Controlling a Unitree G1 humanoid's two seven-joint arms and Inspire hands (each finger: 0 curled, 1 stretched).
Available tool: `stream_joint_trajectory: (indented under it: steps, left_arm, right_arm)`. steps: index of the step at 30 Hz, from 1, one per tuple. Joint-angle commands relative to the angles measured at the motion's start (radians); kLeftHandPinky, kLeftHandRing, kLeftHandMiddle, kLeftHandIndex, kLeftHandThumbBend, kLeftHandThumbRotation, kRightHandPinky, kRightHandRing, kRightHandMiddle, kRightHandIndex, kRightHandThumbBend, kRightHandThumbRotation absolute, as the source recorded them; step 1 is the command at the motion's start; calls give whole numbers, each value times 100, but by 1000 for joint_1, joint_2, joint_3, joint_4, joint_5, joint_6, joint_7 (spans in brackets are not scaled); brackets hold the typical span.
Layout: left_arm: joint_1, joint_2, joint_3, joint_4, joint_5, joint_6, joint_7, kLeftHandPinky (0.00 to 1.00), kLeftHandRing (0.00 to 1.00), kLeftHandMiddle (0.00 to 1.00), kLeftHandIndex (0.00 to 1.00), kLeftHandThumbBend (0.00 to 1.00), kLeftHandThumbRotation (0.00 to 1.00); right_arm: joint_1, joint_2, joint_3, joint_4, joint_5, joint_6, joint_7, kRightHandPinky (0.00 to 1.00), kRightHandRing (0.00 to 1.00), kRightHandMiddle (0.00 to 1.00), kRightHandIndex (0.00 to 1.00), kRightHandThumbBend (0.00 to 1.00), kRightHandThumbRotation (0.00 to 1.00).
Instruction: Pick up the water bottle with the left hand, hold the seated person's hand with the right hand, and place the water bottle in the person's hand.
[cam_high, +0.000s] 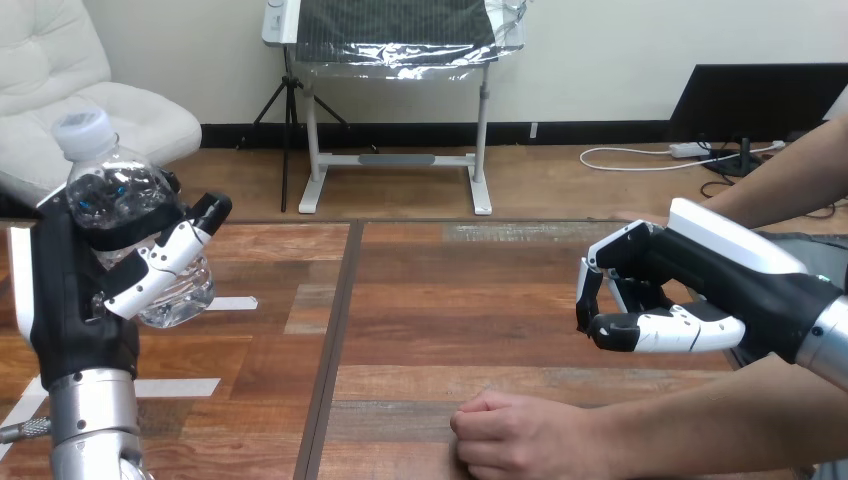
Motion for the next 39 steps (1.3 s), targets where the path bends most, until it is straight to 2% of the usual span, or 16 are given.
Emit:
stream_joint_trajectory:
  steps: [1,16,20,23,26,31,39]
  left_arm:
    - [-33,14,4,-53,4,-30,0,24,29,34,40,60,0]
    - [-37,10,0,-56,-1,-12,0,24,29,34,40,60,0]
    - [-37,8,-4,-60,6,-13,3,24,29,34,40,61,0]
    - [-38,9,-5,-56,6,-23,0,24,29,34,40,60,0]
    - [-38,10,-6,-55,7,-28,-1,24,29,34,40,60,0]
    - [-37,9,-6,-62,11,-25,2,23,29,34,40,59,0]
    - [-35,14,-3,-61,18,-29,5,23,29,34,40,59,0]
  right_arm:
    - [-18,-21,-38,-36,17,9,-2,5,8,14,39,100,100]
    - [-32,-13,-34,-13,0,8,-13,5,8,14,40,100,100]
    - [-43,-16,-24,-2,-24,8,-16,7,8,14,42,100,100]
    - [-47,-18,-19,2,-43,11,-18,10,11,17,44,100,100]
    - [-49,-19,-17,3,-60,20,-19,16,18,22,48,100,100]
    - [-51,-15,-17,3,-65,29,-12,23,24,25,52,100,100]
    - [-41,-15,-18,-21,-60,66,-2,22,18,19,59,100,100]
